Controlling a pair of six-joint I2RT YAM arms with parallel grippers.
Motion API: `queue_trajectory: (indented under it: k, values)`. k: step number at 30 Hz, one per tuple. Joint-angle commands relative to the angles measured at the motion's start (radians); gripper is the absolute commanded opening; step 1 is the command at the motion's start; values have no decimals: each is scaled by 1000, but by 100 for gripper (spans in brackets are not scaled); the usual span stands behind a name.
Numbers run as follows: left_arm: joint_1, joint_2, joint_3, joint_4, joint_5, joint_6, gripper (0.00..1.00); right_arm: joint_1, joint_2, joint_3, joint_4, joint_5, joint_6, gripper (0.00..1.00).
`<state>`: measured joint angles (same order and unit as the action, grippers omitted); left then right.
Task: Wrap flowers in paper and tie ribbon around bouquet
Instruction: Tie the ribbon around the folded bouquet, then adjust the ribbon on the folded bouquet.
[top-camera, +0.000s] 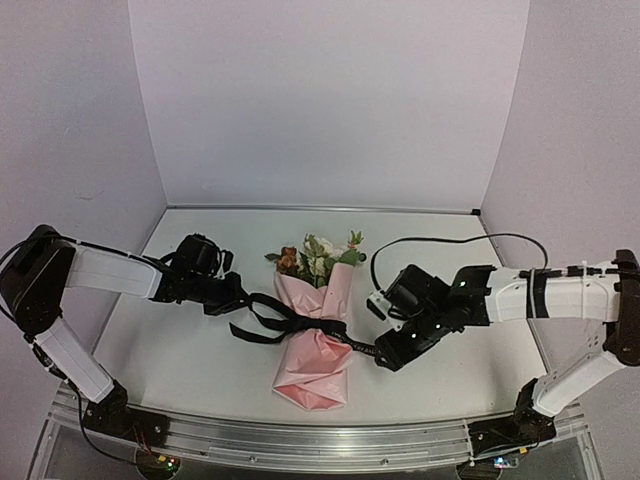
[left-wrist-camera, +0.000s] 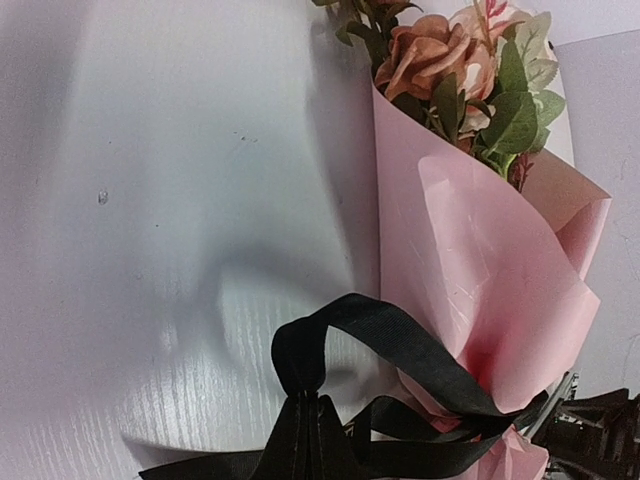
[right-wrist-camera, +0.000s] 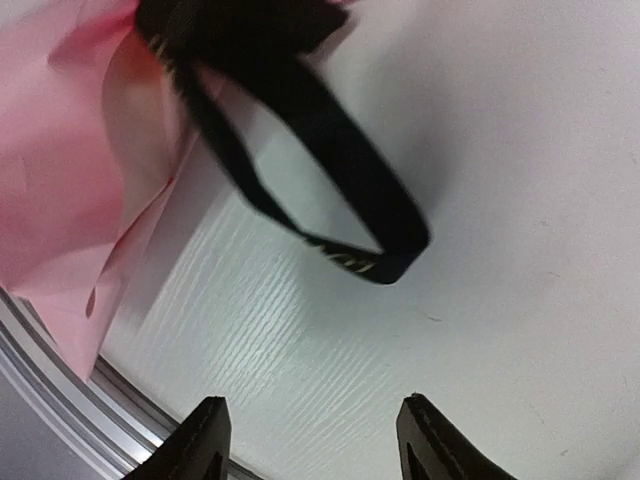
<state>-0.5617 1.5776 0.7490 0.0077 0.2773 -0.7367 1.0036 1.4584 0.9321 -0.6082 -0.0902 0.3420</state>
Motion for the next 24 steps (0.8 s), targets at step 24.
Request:
queue_trajectory:
  k: [24]
  values:
    - [5,-33,67,-37,58,79,0,-136,70,-50,361,-240,-130,50]
